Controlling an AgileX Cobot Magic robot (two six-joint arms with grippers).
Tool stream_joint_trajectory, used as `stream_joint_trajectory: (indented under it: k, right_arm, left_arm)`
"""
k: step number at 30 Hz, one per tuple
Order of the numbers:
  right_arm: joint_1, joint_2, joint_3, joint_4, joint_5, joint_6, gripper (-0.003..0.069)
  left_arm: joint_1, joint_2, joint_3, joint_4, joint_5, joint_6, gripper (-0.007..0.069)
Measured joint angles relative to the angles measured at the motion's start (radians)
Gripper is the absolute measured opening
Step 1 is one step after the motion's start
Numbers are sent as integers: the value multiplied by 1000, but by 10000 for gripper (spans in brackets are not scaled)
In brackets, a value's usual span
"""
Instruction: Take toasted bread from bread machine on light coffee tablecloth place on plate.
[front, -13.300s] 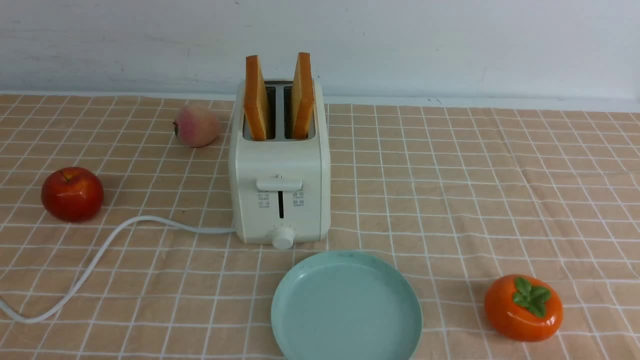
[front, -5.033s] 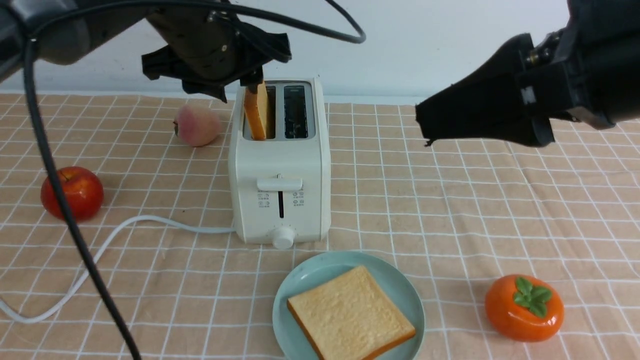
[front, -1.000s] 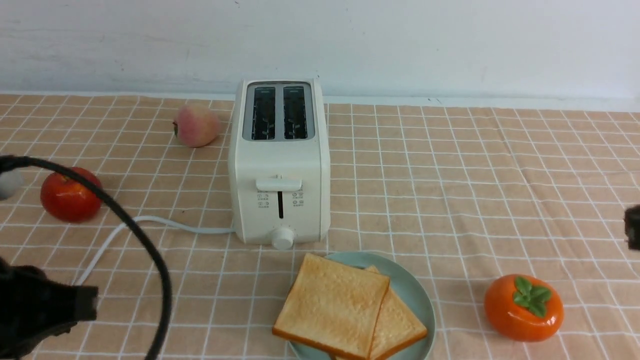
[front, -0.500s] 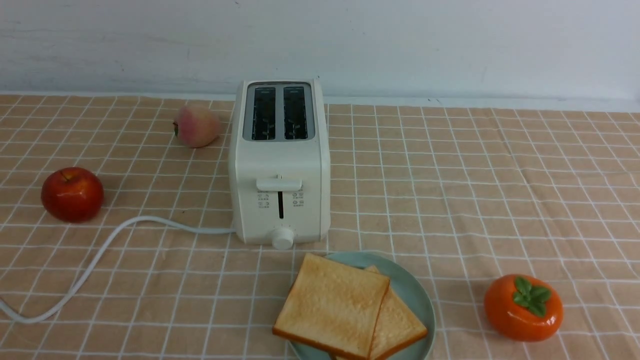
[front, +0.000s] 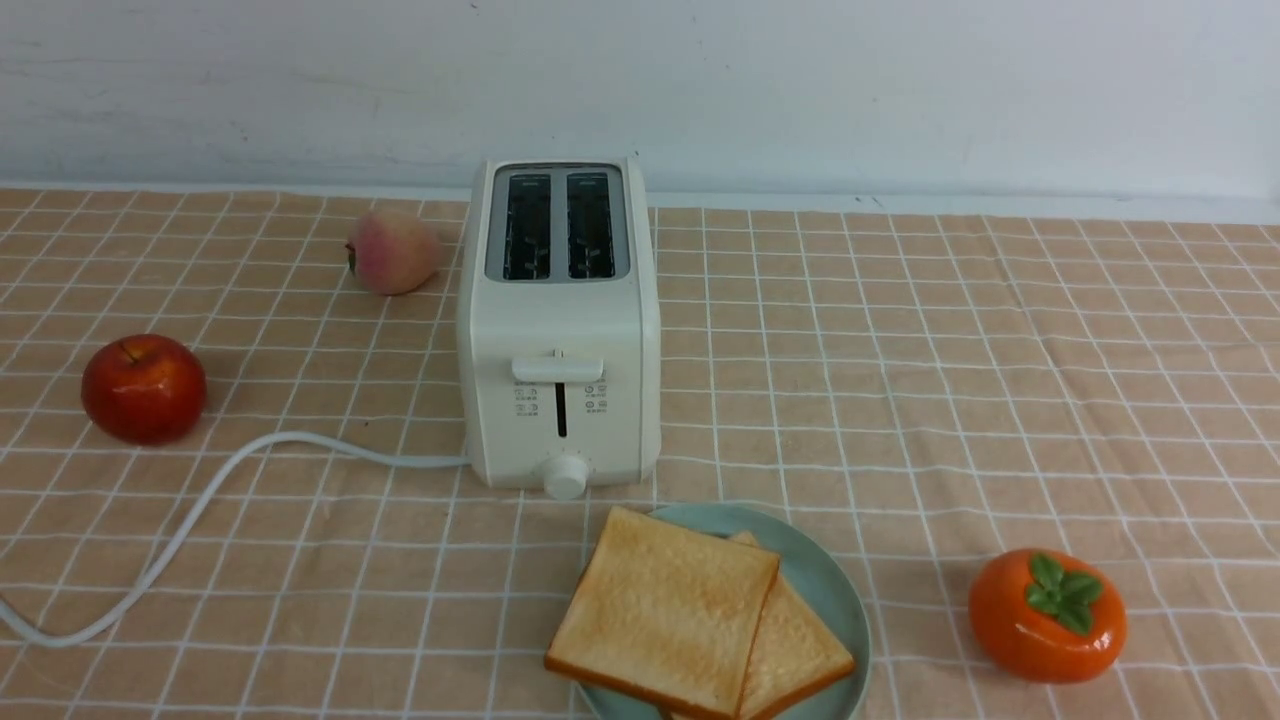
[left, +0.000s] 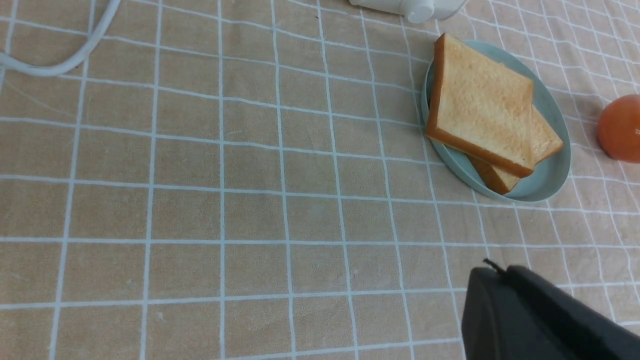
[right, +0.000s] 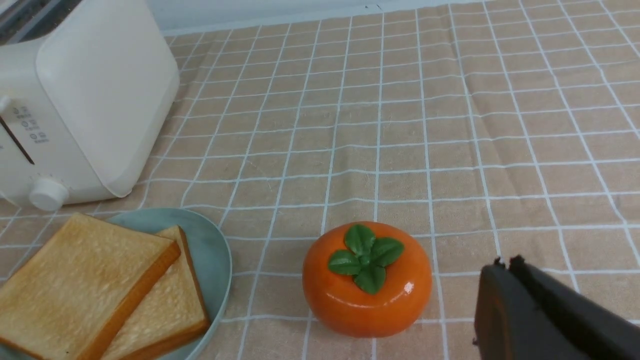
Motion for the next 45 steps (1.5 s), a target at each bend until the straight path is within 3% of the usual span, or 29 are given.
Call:
stream_joint_trajectory:
  k: [8,11,15,17,21,24,30,36,45]
  right_arm:
    - [0,0,0,1,-1,0,-11]
    - [0,0,0,1,-1,0,-8]
    - [0,0,0,1,-2,0,-7]
    - [0,0,0,1,-1,0,-4]
    - [0,0,0,1,-1,0,-1]
    - [0,0,0,1,-1,0,-1]
    - [0,0,0,1,-1,0,4]
    - [0,0,0,1,-1,1,8]
    - [0,0,0,1,-1,3,20]
  left_arm:
    - [0,0,24,6,-4,1,-14]
    - [0,-17,37,93,-67,2,-14]
    - [0,-41,127,200,-315,21,-13]
    - [21,-74,236,233,-512,26,-13]
    - [107,-179,401,204,-765,38,-13]
    - [182,-263,521,151,-857,89,-11]
    - [235,-299,678,100,-825,199,-6]
    - [238,-299,685,98,-680,210,0]
    - [238,-299,685,98,-678,210,7]
